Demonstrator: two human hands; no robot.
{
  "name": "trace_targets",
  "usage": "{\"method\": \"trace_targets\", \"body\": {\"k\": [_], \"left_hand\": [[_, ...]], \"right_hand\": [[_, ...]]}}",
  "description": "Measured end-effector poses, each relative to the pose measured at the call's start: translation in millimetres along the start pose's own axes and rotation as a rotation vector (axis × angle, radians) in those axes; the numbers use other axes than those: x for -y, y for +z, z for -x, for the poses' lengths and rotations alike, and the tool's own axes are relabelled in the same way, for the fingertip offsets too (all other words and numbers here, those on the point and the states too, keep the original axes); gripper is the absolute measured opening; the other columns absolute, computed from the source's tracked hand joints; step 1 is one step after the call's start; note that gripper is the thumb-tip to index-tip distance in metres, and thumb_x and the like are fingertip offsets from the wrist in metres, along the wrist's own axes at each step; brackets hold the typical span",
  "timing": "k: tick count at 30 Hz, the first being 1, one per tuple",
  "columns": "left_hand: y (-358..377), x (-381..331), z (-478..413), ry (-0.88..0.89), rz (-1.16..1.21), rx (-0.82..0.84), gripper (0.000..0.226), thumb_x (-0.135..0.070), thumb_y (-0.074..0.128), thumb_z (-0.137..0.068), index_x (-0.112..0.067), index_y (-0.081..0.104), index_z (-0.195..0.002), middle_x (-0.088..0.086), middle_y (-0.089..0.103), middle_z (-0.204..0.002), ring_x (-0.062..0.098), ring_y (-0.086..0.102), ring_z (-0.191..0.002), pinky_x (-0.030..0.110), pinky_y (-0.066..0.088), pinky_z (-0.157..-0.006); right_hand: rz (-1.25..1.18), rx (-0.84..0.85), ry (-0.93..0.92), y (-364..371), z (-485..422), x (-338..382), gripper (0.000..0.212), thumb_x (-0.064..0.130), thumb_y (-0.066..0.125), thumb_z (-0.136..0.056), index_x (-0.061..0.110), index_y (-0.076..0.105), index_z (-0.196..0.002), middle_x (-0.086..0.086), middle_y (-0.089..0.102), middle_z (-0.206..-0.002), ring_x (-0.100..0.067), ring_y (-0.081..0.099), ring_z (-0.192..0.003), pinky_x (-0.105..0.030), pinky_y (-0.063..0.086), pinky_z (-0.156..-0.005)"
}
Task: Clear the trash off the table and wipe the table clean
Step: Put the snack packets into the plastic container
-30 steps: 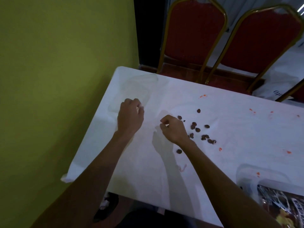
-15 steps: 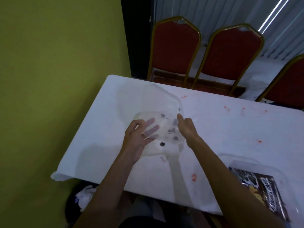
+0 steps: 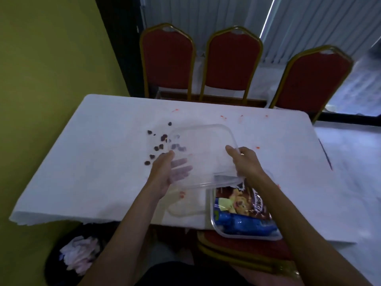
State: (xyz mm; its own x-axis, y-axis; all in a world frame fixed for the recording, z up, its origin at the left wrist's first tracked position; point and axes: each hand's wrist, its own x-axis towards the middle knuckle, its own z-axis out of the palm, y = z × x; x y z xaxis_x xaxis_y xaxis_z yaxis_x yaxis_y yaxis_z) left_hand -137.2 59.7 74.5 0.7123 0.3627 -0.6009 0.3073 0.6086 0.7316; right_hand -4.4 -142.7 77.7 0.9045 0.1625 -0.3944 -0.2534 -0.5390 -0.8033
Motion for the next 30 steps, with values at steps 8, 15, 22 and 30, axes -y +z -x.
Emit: {"method": "trace_targets", "body": {"k": [8, 15, 22, 30], "left_hand": [[78, 76, 29, 0.074, -0.512, -0.148, 0.035, -0.039, 0.051, -0.1, -0.014, 0.059, -0.122, 0.009, 0.067, -0.112, 0.025, 0.07, -0.091, 0.045, 0.062, -0.076], [109, 106, 46, 0.238, -0.864, -0.212, 0.051, -0.041, 0.042, -0.103, -0.005, 0.049, -0.139, 0.006, 0.054, -0.138, 0.018, 0.05, -0.12, 0.028, 0.038, -0.094], [109, 135, 43, 0.234, -0.878, -0.24, 0.034, -0.039, 0.043, -0.101, -0.009, 0.06, -0.096, 0.006, 0.064, -0.094, 0.025, 0.061, -0.093, 0.041, 0.052, -0.086], [101, 142, 38, 0.251, -0.912, -0.266, 0.039, -0.036, 0.046, -0.095, -0.001, 0.062, -0.097, 0.02, 0.065, -0.096, 0.033, 0.063, -0.091, 0.04, 0.051, -0.08]], "right_hand": [[0.036, 0.051, 0.084, -93, 23, -84, 0.046, 0.058, 0.058, -0.091, 0.018, 0.056, -0.114, -0.003, 0.068, -0.102, -0.019, 0.068, -0.087, -0.033, 0.053, -0.067], [0.098, 0.091, 0.142, -113, 30, -119, 0.047, 0.06, 0.052, -0.092, 0.014, 0.056, -0.101, -0.006, 0.068, -0.098, -0.022, 0.068, -0.086, -0.035, 0.055, -0.065], [0.383, -0.13, 0.01, -108, 35, -120, 0.064, 0.072, 0.037, -0.089, 0.012, 0.057, -0.097, -0.004, 0.063, -0.09, -0.019, 0.062, -0.08, -0.036, 0.053, -0.069], [0.642, -0.186, -0.098, -110, 42, -126, 0.052, 0.067, 0.038, -0.095, 0.016, 0.046, -0.097, 0.0, 0.058, -0.085, -0.021, 0.055, -0.074, -0.032, 0.041, -0.065]]}}
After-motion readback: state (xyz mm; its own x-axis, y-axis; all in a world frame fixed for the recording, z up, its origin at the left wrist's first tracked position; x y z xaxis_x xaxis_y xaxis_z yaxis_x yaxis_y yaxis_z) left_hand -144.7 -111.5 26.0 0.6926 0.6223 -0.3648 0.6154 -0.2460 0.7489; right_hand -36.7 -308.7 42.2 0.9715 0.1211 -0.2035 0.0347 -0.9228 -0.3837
